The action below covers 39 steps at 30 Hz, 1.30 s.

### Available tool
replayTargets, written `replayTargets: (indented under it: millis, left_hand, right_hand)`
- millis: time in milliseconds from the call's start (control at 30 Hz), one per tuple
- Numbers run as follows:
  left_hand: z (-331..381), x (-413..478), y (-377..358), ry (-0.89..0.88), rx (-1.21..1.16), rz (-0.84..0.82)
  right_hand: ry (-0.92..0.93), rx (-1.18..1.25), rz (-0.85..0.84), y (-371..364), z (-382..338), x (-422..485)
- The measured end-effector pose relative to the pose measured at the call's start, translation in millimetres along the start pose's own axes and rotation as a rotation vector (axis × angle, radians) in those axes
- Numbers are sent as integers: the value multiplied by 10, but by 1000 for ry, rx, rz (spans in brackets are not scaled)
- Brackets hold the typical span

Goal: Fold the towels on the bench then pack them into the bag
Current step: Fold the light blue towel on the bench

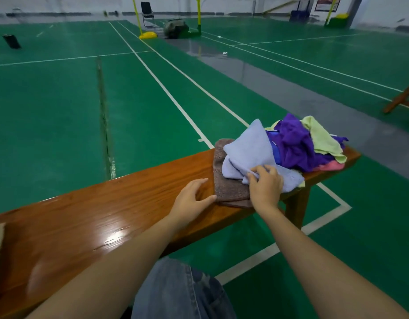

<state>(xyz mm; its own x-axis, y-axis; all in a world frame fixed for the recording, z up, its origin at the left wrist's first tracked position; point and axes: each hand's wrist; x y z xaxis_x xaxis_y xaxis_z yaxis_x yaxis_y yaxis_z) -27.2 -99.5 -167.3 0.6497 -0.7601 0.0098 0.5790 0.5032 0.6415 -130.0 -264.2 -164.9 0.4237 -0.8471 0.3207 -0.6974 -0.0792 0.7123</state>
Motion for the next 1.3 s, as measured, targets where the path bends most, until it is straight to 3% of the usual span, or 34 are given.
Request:
replayTargets:
  millis: [167, 333, 467, 600, 733, 800, 900, 1067, 1300]
  left_hand:
    - [-92, -143, 225, 18, -62, 70]
    - [-282, -412, 576, -4, -112, 146]
    - [-560, -670, 963, 10, 72, 193]
    - [-789, -954, 1479, 76, 159, 266]
    - [-974, -1245, 1919, 79, 212, 217]
    - [-1052, -1399, 2021, 88, 137, 142]
    - [-1229, -1543, 2014, 255, 18, 50]
    - [-1453, -1587, 1901, 378, -119, 139]
    - [-1417, -1428, 1823, 339, -322, 231]
  right_hand:
    - [214, 182, -214, -74, -375, -267]
    - [228, 394, -519, -176, -814, -663]
    - [259, 544, -703, -249, -1228, -985]
    - [343, 601, -756, -344, -1600, -1233]
    - [308, 533, -804, -508, -1811, -1377]
    - [251, 455, -782, -596, -1831, -1404]
    - [202, 263, -749, -702, -1792, -1436]
    - [274, -101, -756, -766, -1783, -1511]
    - [303, 222, -791, -792, -1757, -1477]
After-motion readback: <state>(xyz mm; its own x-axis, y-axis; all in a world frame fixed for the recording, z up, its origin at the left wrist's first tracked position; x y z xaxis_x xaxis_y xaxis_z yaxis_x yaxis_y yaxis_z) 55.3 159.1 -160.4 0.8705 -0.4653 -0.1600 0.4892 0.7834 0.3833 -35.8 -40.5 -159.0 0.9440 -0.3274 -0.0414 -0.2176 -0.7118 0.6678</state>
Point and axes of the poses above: each hand's wrist, its own x-axis towards the middle knuckle, its own y-axis out of the back of the hand, z = x × y, and after that the axes turned 2 degrees about x, right-handed
